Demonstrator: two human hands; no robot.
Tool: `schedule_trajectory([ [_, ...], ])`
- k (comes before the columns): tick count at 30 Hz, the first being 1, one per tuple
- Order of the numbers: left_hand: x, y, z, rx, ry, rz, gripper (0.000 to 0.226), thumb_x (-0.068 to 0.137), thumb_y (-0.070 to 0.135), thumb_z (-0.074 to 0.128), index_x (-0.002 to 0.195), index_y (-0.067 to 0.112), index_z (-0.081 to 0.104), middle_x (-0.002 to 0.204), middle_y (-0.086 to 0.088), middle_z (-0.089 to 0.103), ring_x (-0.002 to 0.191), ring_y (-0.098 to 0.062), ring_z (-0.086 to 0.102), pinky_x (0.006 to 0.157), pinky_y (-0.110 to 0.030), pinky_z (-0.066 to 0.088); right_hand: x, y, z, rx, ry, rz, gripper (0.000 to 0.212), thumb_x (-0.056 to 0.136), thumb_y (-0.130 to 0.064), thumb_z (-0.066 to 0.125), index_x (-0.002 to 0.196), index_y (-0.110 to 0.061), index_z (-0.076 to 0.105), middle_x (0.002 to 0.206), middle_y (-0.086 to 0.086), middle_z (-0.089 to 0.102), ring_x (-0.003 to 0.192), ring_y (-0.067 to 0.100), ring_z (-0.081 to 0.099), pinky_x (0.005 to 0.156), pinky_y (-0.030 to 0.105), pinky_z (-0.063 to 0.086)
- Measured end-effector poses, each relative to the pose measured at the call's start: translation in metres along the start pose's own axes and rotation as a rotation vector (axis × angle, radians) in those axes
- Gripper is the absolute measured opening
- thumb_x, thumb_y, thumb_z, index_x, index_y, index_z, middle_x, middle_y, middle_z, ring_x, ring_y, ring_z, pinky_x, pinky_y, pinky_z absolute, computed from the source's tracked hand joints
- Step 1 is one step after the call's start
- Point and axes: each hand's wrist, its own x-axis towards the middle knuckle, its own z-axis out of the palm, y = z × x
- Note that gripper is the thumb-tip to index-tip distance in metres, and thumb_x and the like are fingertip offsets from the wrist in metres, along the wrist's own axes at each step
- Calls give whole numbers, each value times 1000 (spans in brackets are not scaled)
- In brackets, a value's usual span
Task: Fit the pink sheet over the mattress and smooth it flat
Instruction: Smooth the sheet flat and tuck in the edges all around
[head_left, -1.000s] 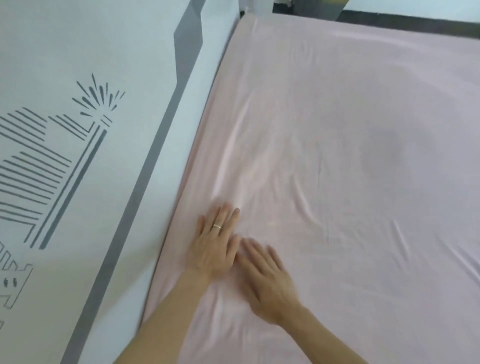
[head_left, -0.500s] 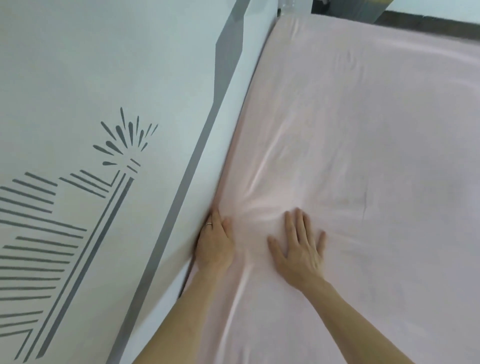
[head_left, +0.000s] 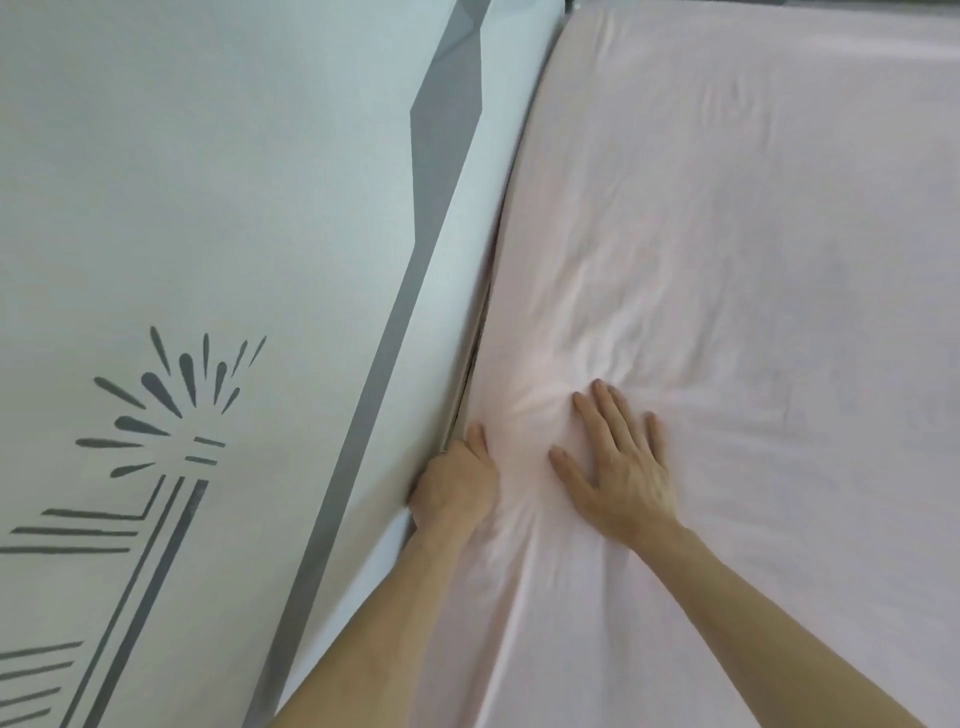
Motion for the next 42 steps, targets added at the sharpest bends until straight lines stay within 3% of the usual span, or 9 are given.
schedule_trajectory([
  [5, 8, 41, -7, -30, 438, 352, 44, 94, 7, 38, 137, 15, 42, 139, -11, 49, 120, -33, 51, 90, -44, 45, 14, 14, -9, 26, 72, 40, 68, 94, -67, 25, 154, -37, 13, 165, -10, 0, 150, 4, -12, 122, 44, -4],
  [9, 42, 107, 1, 64, 444, 751, 56, 95, 39, 38, 148, 21, 36, 155, -7, 36, 142, -29, 33, 113, -44, 32, 34, 35, -16, 17, 110, 161, 68, 93, -65, 17, 155, -38, 11, 166, -9, -2, 151, 8, -13, 121, 49, -4],
  [11, 62, 127, 10, 208, 377, 658, 66, 94, 50, 40, 154, 30, 21, 162, -7, 20, 147, -34, 18, 116, -48, 20, 43, 45, -17, -3, 114, 190, 68, 93, -67, 13, 155, -41, 5, 165, -10, -6, 151, 10, -13, 121, 51, -5],
  [15, 112, 140, -6, -36, 276, 259, 73, 95, 56, 41, 152, 17, 20, 146, -20, 42, 129, -41, 43, 103, -47, 37, 60, 56, -17, -34, 139, 192, 70, 91, -71, 9, 155, -43, 2, 165, -13, -8, 150, 9, -15, 121, 50, -7],
  [24, 150, 155, -39, -137, 41, 177, 76, 98, 62, 31, 135, -1, 50, 137, -22, 54, 125, -38, 52, 104, -41, 42, 89, 64, -15, -72, 232, 159, 67, 93, -68, 21, 154, -41, 17, 165, -11, 9, 152, 9, -1, 122, 49, 3],
  [27, 134, 153, -16, 171, 340, 215, 45, 105, 32, 29, 142, 8, 35, 144, -18, 45, 128, -37, 46, 95, -45, 41, 87, 64, -16, -74, 213, 162, 67, 93, -67, 21, 154, -41, 17, 165, -11, 8, 152, 9, -2, 122, 49, 2],
  [31, 82, 141, 28, 302, 609, 655, 59, 92, 27, 47, 149, 16, 37, 154, -13, 36, 140, -34, 36, 107, -51, 33, 89, 63, -21, -52, 157, 163, 61, 97, -62, 17, 155, -41, 12, 166, -10, 2, 151, 9, -7, 122, 49, -5],
  [34, 43, 86, 66, 439, 446, 885, 54, 98, 38, 36, 150, 24, 39, 160, -3, 30, 148, -27, 25, 117, -54, 24, 77, 58, -25, 26, 99, 194, 55, 101, -56, 10, 154, -45, 2, 165, -11, -6, 151, 9, -13, 120, 54, -6],
  [42, 79, 17, 25, 482, 390, 783, 61, 99, 46, 20, 156, 23, 23, 164, -2, 16, 150, -27, 17, 122, -41, 16, -78, 65, -15, -126, -75, 282, 85, 79, -90, 18, 148, -54, -15, 160, -16, -25, 147, 27, -28, 114, 67, -10],
])
